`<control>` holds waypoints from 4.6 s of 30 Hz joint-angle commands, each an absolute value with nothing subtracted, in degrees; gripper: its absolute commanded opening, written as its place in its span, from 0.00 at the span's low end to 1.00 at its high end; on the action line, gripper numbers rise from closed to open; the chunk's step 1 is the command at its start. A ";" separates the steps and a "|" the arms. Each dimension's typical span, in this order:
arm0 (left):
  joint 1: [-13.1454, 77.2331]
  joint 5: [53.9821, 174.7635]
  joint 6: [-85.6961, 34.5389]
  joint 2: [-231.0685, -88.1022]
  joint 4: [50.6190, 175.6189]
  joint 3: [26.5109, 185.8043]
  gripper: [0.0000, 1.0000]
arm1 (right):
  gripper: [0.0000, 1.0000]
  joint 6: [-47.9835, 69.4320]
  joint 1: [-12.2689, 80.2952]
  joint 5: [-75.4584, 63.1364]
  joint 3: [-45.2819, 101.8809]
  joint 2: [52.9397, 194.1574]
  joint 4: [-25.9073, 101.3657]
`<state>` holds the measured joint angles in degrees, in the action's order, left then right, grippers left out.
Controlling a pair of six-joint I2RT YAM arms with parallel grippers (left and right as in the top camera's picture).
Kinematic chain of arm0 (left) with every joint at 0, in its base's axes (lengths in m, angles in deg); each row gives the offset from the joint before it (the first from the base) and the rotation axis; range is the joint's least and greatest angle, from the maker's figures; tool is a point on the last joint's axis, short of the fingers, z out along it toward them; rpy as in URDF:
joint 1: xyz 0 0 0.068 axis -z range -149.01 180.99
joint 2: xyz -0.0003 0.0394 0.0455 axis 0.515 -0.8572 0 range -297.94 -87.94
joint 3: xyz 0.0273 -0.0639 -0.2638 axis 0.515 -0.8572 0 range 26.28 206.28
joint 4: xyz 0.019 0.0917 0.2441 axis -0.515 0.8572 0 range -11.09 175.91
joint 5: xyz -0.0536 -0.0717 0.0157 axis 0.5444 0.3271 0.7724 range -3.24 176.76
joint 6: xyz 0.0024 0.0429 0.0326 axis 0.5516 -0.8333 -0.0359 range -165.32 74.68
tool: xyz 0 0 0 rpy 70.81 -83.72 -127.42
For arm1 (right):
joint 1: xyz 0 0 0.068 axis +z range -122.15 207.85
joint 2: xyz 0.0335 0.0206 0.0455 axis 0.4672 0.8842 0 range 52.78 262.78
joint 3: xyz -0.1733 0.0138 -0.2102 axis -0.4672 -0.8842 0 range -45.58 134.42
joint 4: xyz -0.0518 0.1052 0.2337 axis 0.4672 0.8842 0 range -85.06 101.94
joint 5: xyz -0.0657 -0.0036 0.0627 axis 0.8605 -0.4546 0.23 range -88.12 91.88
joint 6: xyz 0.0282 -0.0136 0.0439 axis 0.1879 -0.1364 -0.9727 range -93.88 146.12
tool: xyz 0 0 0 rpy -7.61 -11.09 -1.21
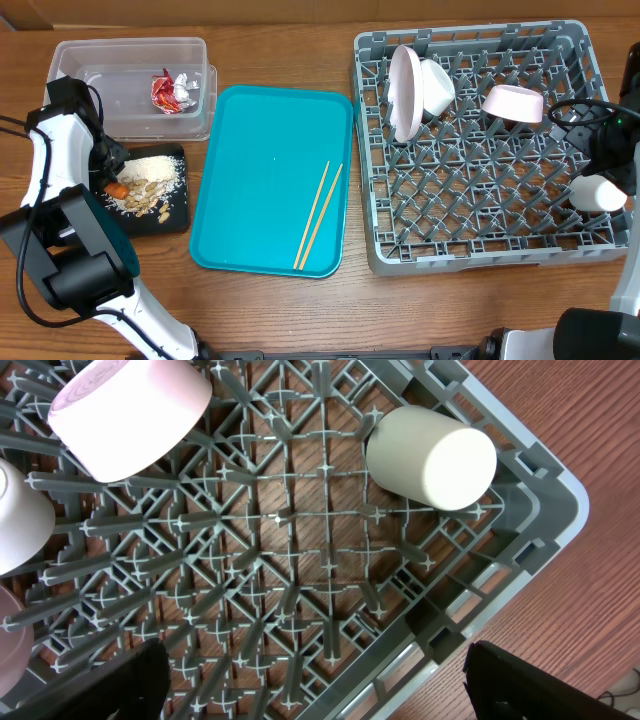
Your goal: Sort waste into correct bins and load items into the dishwasher
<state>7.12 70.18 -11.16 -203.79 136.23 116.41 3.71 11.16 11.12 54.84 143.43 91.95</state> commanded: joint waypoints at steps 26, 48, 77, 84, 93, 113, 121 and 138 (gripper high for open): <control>7.18 75.97 -15.80 -204.40 137.43 116.52 0.83 | 0.97 4.01 11.27 11.20 56.03 142.84 91.86; 28.40 84.98 -20.82 -190.17 150.29 116.54 0.90 | 1.00 8.71 14.94 -2.54 56.03 142.84 91.92; 14.53 89.30 -19.60 -190.17 154.42 116.54 1.00 | 0.99 -17.41 70.53 -4.16 55.63 165.15 75.27; 14.53 89.30 -19.60 -190.17 154.11 116.54 1.00 | 0.97 -28.20 74.68 -1.25 55.52 172.52 74.09; 14.53 89.32 -19.60 -190.17 154.11 116.54 1.00 | 0.83 -33.97 75.90 0.63 50.74 175.25 67.99; 14.53 89.30 -19.60 -190.17 154.09 116.43 1.00 | 0.70 -33.97 76.54 6.72 48.00 176.26 66.24; 14.53 89.30 -19.60 -190.17 154.09 116.43 1.00 | 0.67 -33.91 77.28 6.77 46.98 176.34 65.28; 14.53 89.15 -19.62 -190.17 154.11 116.43 1.00 | 0.12 -33.86 77.74 5.28 41.56 176.32 61.91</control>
